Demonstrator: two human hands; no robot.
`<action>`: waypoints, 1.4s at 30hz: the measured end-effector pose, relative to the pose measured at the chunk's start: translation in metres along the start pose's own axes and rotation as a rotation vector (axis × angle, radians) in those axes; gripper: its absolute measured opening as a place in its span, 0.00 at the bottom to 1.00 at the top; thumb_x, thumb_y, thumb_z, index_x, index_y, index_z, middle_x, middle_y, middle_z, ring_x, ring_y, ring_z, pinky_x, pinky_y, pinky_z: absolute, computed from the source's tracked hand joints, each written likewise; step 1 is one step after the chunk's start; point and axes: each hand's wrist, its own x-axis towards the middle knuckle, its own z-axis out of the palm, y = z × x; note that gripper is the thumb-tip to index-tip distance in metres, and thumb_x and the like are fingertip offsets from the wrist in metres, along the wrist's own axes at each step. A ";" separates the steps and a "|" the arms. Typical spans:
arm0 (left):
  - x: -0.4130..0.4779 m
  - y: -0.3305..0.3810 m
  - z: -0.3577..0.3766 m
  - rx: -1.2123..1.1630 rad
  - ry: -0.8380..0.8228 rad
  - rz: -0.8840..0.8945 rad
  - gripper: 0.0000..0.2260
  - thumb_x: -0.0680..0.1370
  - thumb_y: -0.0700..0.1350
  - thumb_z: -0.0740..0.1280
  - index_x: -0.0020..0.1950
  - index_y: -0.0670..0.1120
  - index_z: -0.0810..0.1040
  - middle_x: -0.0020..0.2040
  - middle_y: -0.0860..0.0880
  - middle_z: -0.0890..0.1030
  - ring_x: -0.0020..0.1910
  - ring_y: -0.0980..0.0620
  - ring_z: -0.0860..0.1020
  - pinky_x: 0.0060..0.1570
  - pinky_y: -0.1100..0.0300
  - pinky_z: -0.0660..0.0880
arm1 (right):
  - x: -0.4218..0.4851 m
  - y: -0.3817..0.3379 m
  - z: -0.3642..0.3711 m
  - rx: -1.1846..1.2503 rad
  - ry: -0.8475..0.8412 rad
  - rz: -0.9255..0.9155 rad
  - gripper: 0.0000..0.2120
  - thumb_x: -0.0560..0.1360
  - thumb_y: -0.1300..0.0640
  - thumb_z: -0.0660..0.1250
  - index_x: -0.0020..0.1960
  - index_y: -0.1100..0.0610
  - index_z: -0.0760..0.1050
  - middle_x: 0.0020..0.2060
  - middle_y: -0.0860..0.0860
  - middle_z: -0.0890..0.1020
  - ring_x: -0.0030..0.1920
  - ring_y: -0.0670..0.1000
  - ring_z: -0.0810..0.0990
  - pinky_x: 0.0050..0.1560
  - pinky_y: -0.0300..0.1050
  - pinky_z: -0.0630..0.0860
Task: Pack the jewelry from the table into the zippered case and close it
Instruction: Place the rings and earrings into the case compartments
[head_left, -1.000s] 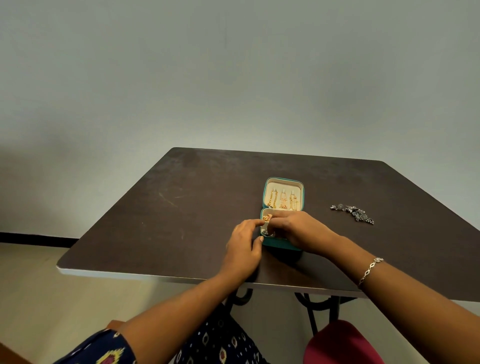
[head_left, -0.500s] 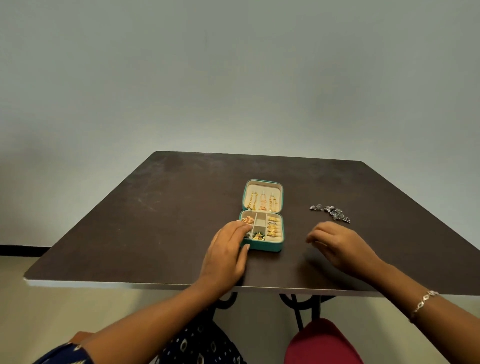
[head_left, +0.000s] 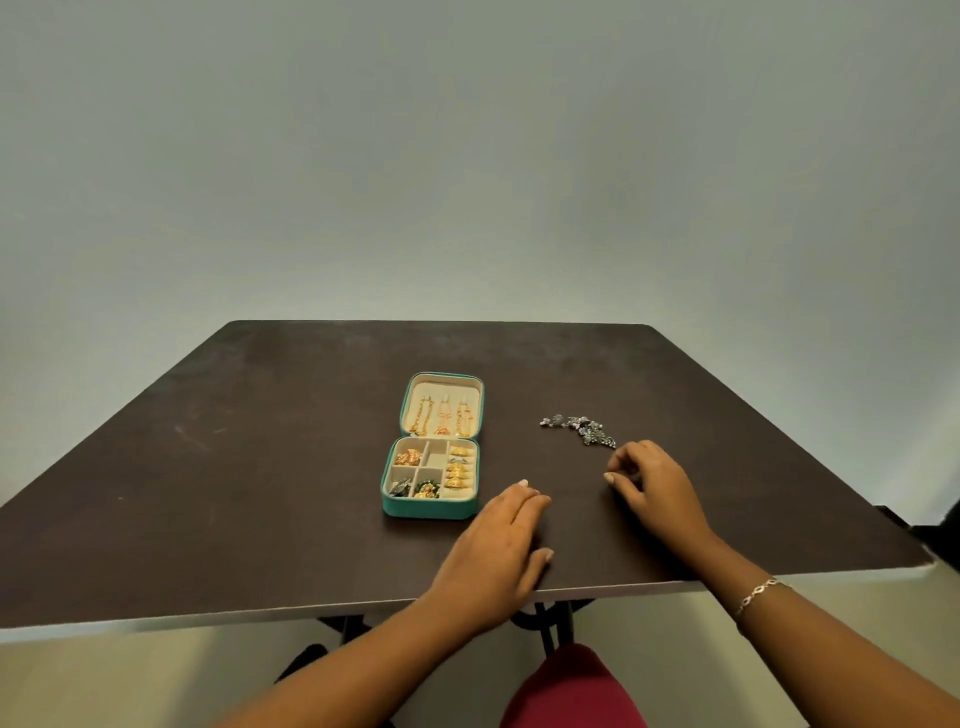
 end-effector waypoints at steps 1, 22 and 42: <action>0.008 0.002 0.004 -0.015 -0.049 -0.042 0.23 0.79 0.50 0.58 0.72 0.46 0.59 0.72 0.49 0.61 0.73 0.54 0.56 0.71 0.63 0.54 | 0.002 0.002 0.000 0.004 0.003 0.029 0.07 0.71 0.61 0.68 0.40 0.53 0.71 0.39 0.48 0.73 0.41 0.47 0.71 0.40 0.40 0.65; 0.134 -0.027 0.051 -0.292 0.204 -0.441 0.14 0.76 0.43 0.65 0.61 0.44 0.71 0.59 0.47 0.73 0.58 0.49 0.73 0.57 0.60 0.67 | 0.060 0.022 0.021 -0.009 -0.029 0.256 0.10 0.72 0.48 0.67 0.53 0.46 0.76 0.44 0.48 0.71 0.54 0.51 0.70 0.49 0.43 0.66; 0.177 -0.044 0.059 -0.430 0.369 -0.622 0.08 0.76 0.38 0.61 0.49 0.47 0.78 0.50 0.49 0.80 0.51 0.49 0.77 0.51 0.55 0.73 | 0.066 0.030 0.019 0.756 0.220 0.275 0.12 0.74 0.68 0.64 0.39 0.53 0.77 0.35 0.50 0.80 0.37 0.43 0.77 0.41 0.35 0.73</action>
